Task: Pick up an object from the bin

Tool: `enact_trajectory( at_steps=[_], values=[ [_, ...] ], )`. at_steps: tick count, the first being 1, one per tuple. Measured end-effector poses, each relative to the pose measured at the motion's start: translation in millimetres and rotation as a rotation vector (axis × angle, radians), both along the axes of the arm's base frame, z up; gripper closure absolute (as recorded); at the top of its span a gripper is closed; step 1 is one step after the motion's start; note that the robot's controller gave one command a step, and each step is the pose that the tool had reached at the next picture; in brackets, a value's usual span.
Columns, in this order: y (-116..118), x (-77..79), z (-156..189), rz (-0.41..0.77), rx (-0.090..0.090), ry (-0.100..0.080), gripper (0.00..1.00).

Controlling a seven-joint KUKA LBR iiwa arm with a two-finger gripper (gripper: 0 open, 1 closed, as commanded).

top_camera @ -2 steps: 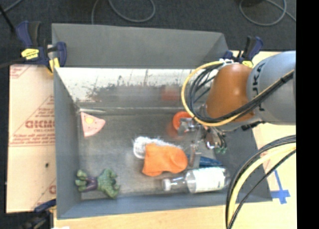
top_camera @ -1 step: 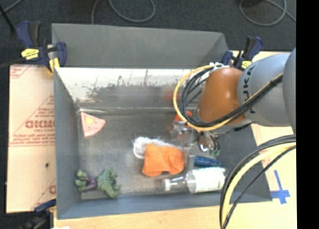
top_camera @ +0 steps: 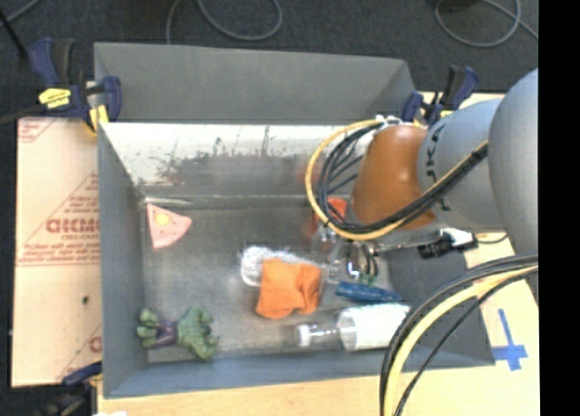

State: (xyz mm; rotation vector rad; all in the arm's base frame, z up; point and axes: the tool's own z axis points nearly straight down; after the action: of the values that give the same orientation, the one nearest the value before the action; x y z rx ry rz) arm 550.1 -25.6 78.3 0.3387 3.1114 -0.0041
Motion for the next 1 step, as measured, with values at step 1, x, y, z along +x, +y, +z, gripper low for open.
enact_trajectory(
  at_steps=[1],
  values=[
    [50.7, -16.5, -8.1, 0.135, -0.001, 0.002, 1.0]
  ],
)
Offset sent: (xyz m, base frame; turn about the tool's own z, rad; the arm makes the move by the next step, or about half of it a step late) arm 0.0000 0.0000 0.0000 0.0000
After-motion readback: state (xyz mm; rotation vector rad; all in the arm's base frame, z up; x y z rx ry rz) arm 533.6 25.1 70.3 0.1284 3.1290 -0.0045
